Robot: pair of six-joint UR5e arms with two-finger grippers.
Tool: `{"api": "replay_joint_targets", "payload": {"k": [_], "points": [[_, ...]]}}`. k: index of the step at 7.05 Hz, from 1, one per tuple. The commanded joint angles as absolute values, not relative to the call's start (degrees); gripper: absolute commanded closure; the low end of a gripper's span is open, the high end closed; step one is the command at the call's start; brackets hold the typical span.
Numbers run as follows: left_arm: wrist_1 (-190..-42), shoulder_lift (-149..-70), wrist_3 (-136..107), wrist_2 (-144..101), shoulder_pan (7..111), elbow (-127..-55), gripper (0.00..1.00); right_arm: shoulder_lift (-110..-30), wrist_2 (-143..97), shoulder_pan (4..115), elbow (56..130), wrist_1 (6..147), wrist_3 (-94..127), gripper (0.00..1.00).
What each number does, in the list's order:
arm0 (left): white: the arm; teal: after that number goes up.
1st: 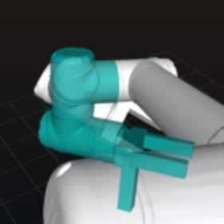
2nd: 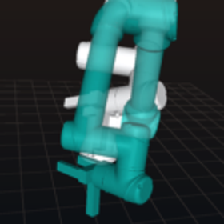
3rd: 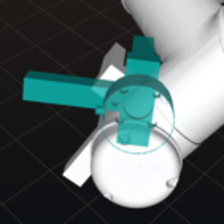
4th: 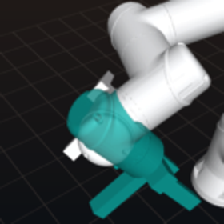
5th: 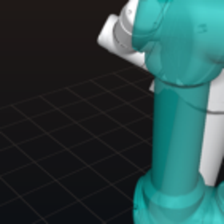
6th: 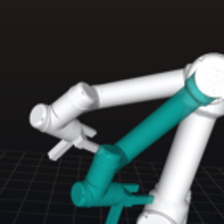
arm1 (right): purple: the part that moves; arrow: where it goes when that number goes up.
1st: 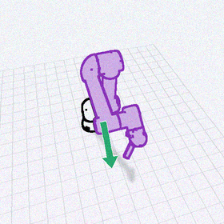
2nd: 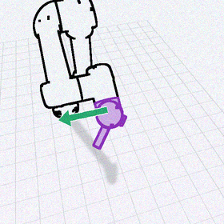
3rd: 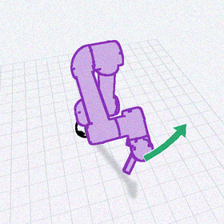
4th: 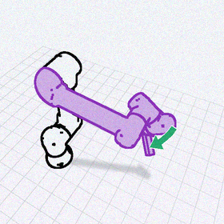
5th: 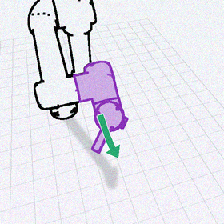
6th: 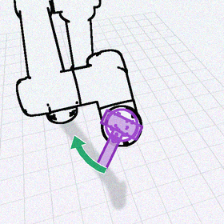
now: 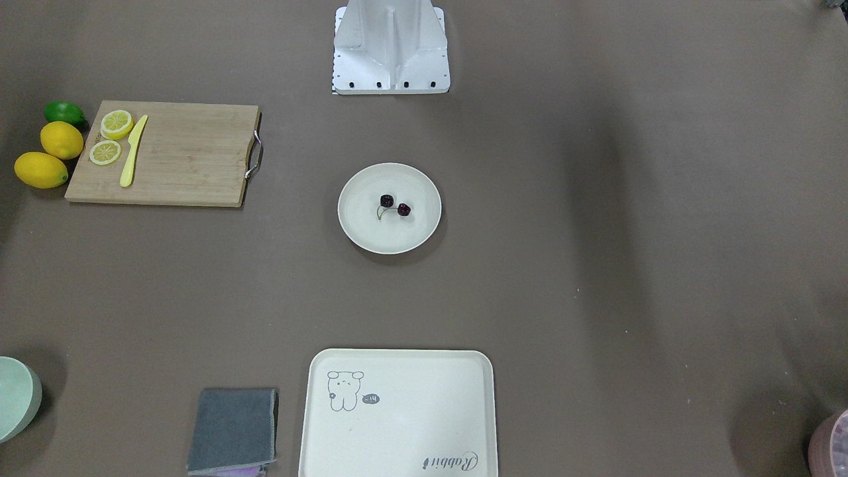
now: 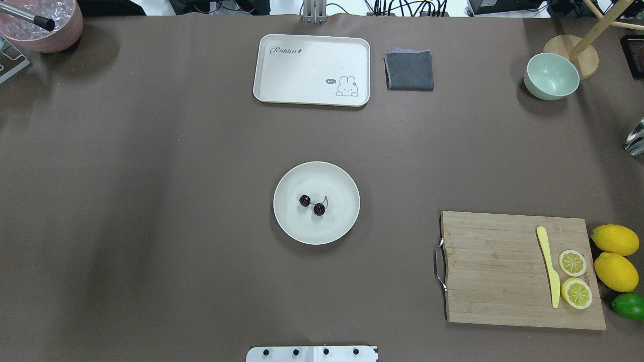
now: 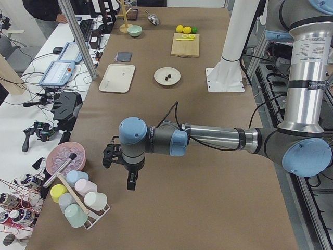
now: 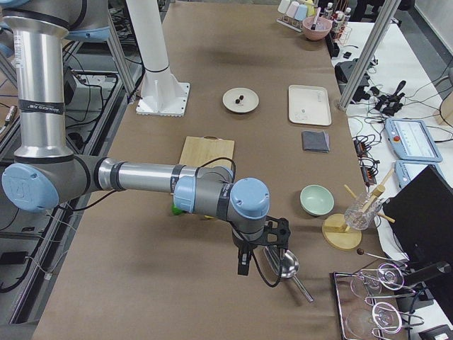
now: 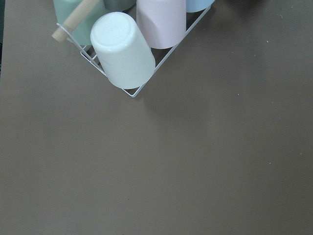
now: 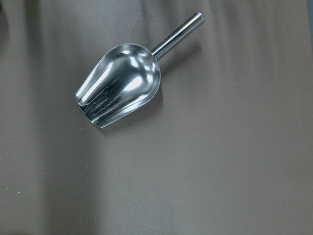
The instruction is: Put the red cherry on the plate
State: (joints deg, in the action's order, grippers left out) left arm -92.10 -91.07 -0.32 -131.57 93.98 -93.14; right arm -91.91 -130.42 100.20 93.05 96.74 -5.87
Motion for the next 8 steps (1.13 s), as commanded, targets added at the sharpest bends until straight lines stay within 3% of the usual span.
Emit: {"api": "replay_joint_targets", "payload": {"k": [1, 8], "points": [[-92.3, -91.5, -1.0, -131.6, 93.3, -93.3, 0.02, -91.8, -130.4, 100.2, 93.1, 96.6, -5.7, 0.0], [-92.3, -91.9, -2.0, -131.6, 92.9, -93.3, 0.02, -91.5, -130.6, 100.2, 93.3, 96.6, -5.8, 0.0]]}}
